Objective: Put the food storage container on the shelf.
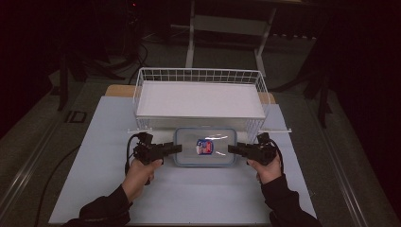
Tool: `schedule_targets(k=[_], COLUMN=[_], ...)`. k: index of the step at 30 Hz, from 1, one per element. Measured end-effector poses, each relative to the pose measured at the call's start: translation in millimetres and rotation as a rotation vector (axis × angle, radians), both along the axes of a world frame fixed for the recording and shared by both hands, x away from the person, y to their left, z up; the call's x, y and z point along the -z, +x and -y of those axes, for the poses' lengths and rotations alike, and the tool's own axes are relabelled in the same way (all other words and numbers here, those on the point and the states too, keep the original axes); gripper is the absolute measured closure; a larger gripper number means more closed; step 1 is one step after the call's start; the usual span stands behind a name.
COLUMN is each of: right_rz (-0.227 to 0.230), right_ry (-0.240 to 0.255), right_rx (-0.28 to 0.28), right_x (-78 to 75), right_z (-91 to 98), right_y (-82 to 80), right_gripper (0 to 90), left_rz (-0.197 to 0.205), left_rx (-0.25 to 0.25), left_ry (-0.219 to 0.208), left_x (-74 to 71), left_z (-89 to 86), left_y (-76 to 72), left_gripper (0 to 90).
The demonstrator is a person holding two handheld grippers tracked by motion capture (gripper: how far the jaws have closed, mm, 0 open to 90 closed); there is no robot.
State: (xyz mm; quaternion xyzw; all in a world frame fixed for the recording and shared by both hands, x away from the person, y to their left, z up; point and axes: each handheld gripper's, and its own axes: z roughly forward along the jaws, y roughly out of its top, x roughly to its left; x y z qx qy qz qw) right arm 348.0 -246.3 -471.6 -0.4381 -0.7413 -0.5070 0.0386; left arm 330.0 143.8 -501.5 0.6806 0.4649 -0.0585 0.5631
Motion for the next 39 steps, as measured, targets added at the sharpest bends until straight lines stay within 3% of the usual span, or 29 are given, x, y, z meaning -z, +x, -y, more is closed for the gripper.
schedule_targets(k=[14,24,36,38,39], right_rz=[0.074,0.071,0.065,0.087,0.083], right_ry=[0.009,0.010,0.020,-0.035,-0.057], right_rx=[0.029,0.043,0.057,0.080,0.089], right_x=[15.3,21.2,23.0,21.7,21.3], right_z=[0.3,-2.8,-3.4,-6.6,-9.0], right_y=[17.9,31.2,34.3,33.0,32.0], right_gripper=[51.6,51.2,49.7,54.3,55.0], left_rz=[0.084,0.073,0.084,0.079,0.077], left_rx=[-0.043,-0.078,-0.092,-0.091,-0.104], left_ry=[0.013,0.008,0.000,-0.003,0.017], left_x=[10.9,15.2,16.6,16.3,17.5], left_z=[3.6,3.5,4.1,6.2,7.1], left_y=[20.4,30.3,33.9,34.8,36.5], left_gripper=[50.1,49.8,48.5,47.6,46.3])
